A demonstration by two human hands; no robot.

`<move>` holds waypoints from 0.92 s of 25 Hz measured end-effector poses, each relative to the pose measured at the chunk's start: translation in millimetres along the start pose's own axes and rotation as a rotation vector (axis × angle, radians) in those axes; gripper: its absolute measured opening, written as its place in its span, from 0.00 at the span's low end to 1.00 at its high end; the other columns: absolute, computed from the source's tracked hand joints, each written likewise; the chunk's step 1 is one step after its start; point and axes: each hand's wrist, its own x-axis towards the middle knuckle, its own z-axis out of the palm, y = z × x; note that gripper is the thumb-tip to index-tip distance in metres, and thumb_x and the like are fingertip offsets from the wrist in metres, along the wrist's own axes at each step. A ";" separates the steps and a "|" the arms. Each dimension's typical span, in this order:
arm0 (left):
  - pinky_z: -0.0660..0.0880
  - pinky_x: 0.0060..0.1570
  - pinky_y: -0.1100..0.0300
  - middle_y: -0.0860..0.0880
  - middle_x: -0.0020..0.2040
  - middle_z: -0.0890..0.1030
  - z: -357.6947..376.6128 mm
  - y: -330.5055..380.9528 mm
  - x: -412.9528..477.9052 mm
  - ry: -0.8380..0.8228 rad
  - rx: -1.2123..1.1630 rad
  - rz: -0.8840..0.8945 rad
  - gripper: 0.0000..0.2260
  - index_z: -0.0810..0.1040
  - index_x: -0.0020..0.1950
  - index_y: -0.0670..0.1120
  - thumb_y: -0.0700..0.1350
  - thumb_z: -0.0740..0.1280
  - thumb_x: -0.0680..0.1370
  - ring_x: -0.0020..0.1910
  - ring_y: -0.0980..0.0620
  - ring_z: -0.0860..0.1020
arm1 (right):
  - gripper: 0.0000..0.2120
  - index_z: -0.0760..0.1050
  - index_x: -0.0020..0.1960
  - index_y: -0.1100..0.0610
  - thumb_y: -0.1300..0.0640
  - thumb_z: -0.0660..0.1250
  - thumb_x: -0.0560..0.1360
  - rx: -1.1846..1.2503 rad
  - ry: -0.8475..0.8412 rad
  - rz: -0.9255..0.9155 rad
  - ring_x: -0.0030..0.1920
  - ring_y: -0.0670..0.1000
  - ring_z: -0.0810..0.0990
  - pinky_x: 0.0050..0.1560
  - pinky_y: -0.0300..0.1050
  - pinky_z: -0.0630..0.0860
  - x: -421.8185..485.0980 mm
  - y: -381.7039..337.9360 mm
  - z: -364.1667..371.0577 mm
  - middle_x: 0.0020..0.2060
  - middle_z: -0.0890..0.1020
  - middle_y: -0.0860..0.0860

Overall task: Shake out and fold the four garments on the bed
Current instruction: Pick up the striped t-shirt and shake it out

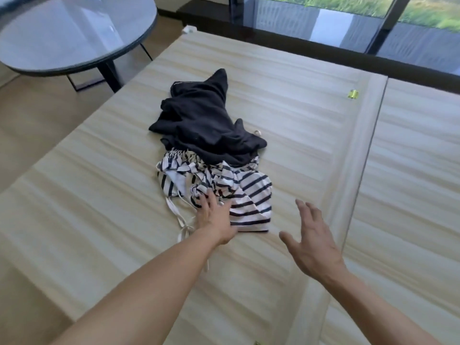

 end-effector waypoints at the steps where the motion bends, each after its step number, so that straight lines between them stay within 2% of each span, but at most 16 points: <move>1: 0.59 0.77 0.40 0.38 0.82 0.40 6.6 2.4 15.2 -0.010 -0.004 0.010 0.35 0.56 0.80 0.57 0.56 0.70 0.77 0.80 0.33 0.45 | 0.39 0.48 0.82 0.50 0.45 0.65 0.79 -0.003 -0.032 -0.010 0.79 0.55 0.57 0.78 0.50 0.56 3.3 1.7 14.9 0.80 0.54 0.54; 3: 0.68 0.70 0.42 0.37 0.79 0.52 9.2 11.7 40.2 0.096 0.023 0.020 0.33 0.61 0.76 0.52 0.55 0.72 0.76 0.76 0.34 0.58 | 0.39 0.48 0.82 0.49 0.45 0.65 0.78 -0.022 -0.061 -0.035 0.79 0.54 0.58 0.77 0.49 0.58 6.2 10.4 37.4 0.80 0.55 0.52; 5: 0.73 0.63 0.47 0.39 0.72 0.66 8.4 16.5 51.7 0.214 0.006 0.060 0.22 0.68 0.71 0.47 0.47 0.70 0.78 0.68 0.38 0.71 | 0.39 0.48 0.81 0.48 0.46 0.66 0.78 -0.026 -0.072 -0.019 0.78 0.54 0.60 0.76 0.48 0.59 5.5 24.3 48.7 0.79 0.56 0.51; 7: 0.76 0.59 0.49 0.41 0.65 0.77 12.3 23.2 35.1 0.121 -0.163 0.146 0.15 0.75 0.65 0.47 0.44 0.67 0.78 0.62 0.40 0.77 | 0.42 0.47 0.81 0.48 0.47 0.68 0.76 -0.010 -0.090 0.011 0.78 0.53 0.61 0.75 0.47 0.62 -2.9 33.5 50.1 0.78 0.56 0.51; 9: 0.77 0.54 0.53 0.44 0.59 0.83 12.8 36.6 -12.9 -0.026 -0.309 0.245 0.13 0.80 0.58 0.48 0.48 0.66 0.75 0.60 0.41 0.80 | 0.50 0.41 0.81 0.45 0.48 0.72 0.73 0.014 -0.151 -0.010 0.78 0.51 0.61 0.73 0.47 0.66 -17.5 29.7 42.1 0.78 0.55 0.48; 11: 0.77 0.45 0.53 0.47 0.48 0.84 -4.8 60.2 -66.4 -0.097 -0.438 0.382 0.10 0.79 0.48 0.48 0.49 0.63 0.70 0.51 0.43 0.81 | 0.55 0.38 0.79 0.38 0.49 0.75 0.69 0.034 -0.206 -0.079 0.79 0.47 0.55 0.72 0.45 0.67 -32.6 19.8 26.4 0.77 0.51 0.44; 12: 0.76 0.41 0.54 0.50 0.42 0.82 -24.2 74.5 -89.9 -0.101 -0.486 0.453 0.08 0.78 0.45 0.49 0.48 0.64 0.69 0.45 0.46 0.80 | 0.53 0.40 0.77 0.34 0.49 0.75 0.68 0.068 -0.201 -0.116 0.79 0.44 0.52 0.72 0.43 0.65 -40.6 10.8 9.7 0.77 0.51 0.42; 13: 0.75 0.38 0.55 0.52 0.38 0.80 -48.6 87.1 -107.6 -0.095 -0.503 0.507 0.06 0.77 0.44 0.50 0.47 0.66 0.68 0.41 0.48 0.79 | 0.47 0.47 0.73 0.31 0.51 0.74 0.67 0.142 -0.169 -0.141 0.79 0.42 0.53 0.72 0.40 0.65 -45.2 1.3 -9.9 0.76 0.54 0.41; 14: 0.74 0.37 0.57 0.54 0.37 0.80 -77.8 100.6 -123.2 -0.084 -0.509 0.559 0.06 0.78 0.44 0.52 0.47 0.68 0.68 0.39 0.50 0.78 | 0.40 0.57 0.68 0.28 0.55 0.72 0.67 0.238 -0.095 -0.145 0.75 0.40 0.62 0.68 0.38 0.68 -51.1 -9.4 -39.0 0.74 0.63 0.40; 15: 0.75 0.38 0.57 0.54 0.37 0.81 -107.3 111.7 -137.8 -0.070 -0.524 0.596 0.07 0.79 0.44 0.53 0.48 0.69 0.67 0.39 0.51 0.79 | 0.34 0.67 0.61 0.28 0.61 0.70 0.67 0.320 -0.015 -0.137 0.67 0.40 0.74 0.60 0.37 0.74 -55.2 -17.7 -67.3 0.67 0.74 0.39; 16: 0.77 0.40 0.56 0.55 0.38 0.82 -140.7 123.7 -153.0 -0.038 -0.560 0.639 0.07 0.79 0.44 0.55 0.50 0.70 0.67 0.40 0.52 0.80 | 0.32 0.74 0.55 0.31 0.68 0.68 0.67 0.368 0.040 -0.124 0.55 0.40 0.81 0.51 0.37 0.77 -60.5 -27.0 -102.6 0.56 0.82 0.38; 17: 0.78 0.41 0.54 0.55 0.38 0.82 -180.5 137.2 -173.2 -0.023 -0.585 0.667 0.06 0.78 0.42 0.55 0.51 0.70 0.67 0.40 0.53 0.80 | 0.30 0.77 0.51 0.36 0.72 0.66 0.67 0.412 0.081 -0.126 0.47 0.41 0.83 0.43 0.37 0.77 -67.9 -38.3 -143.8 0.47 0.85 0.40; 18: 0.78 0.39 0.53 0.55 0.37 0.81 -217.7 150.0 -192.4 0.001 -0.604 0.712 0.05 0.75 0.40 0.55 0.50 0.71 0.68 0.37 0.55 0.78 | 0.28 0.79 0.51 0.40 0.74 0.64 0.69 0.435 0.099 -0.145 0.43 0.42 0.84 0.40 0.37 0.76 -77.4 -52.3 -187.3 0.43 0.85 0.41; 20: 0.74 0.35 0.57 0.54 0.34 0.77 -293.5 176.4 -242.6 0.034 -0.657 0.806 0.09 0.72 0.39 0.52 0.46 0.72 0.71 0.33 0.57 0.74 | 0.23 0.80 0.53 0.48 0.73 0.62 0.71 0.468 0.136 -0.221 0.43 0.47 0.84 0.38 0.42 0.77 -103.9 -83.3 -275.1 0.42 0.86 0.45; 22: 0.74 0.34 0.60 0.53 0.36 0.79 -373.9 207.3 -312.9 0.078 -0.713 0.888 0.10 0.72 0.47 0.50 0.45 0.73 0.73 0.33 0.57 0.75 | 0.17 0.79 0.54 0.53 0.70 0.63 0.73 0.481 0.190 -0.311 0.44 0.52 0.84 0.42 0.53 0.79 -145.8 -114.0 -376.0 0.44 0.85 0.49; 23: 0.76 0.35 0.60 0.51 0.38 0.80 -405.9 219.4 -347.9 0.097 -0.727 0.907 0.12 0.71 0.52 0.50 0.46 0.73 0.74 0.34 0.57 0.78 | 0.15 0.79 0.54 0.53 0.68 0.64 0.73 0.483 0.209 -0.340 0.45 0.52 0.84 0.44 0.54 0.80 -168.3 -128.1 -420.4 0.44 0.85 0.50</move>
